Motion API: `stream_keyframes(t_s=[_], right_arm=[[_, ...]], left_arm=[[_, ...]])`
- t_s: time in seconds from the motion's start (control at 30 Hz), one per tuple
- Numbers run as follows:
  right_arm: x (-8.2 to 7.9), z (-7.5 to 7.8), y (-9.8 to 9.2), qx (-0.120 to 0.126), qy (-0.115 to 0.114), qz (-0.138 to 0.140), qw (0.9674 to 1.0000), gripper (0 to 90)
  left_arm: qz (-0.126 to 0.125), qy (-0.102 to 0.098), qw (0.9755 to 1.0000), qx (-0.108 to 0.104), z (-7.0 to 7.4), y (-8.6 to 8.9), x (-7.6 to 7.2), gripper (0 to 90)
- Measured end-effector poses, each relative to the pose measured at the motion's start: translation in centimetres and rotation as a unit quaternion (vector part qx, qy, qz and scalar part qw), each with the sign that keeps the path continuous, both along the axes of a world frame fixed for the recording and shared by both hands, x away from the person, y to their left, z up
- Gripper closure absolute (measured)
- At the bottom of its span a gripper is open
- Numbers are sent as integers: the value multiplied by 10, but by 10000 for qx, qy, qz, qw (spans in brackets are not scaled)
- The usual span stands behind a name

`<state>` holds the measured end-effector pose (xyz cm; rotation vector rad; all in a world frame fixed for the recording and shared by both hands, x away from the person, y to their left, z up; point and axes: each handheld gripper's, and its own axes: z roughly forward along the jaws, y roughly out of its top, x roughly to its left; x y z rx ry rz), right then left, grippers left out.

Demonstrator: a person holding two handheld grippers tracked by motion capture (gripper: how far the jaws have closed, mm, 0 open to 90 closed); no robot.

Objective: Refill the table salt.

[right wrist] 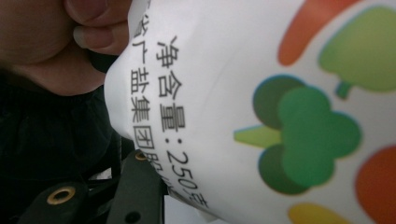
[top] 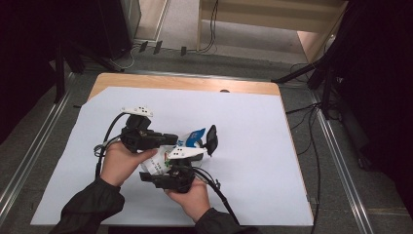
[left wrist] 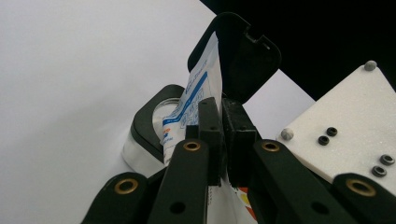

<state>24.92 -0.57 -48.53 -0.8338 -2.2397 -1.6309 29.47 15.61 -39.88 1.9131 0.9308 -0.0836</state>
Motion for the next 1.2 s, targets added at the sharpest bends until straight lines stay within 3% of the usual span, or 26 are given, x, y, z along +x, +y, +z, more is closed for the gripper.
stream_keyframes(t_s=[1.2], right_arm=[[0, 1, -1, -9, -21, -26, 10000, 630]], left_arm=[[-22, -39, 10000, 13, 1, -1, -1, 881]])
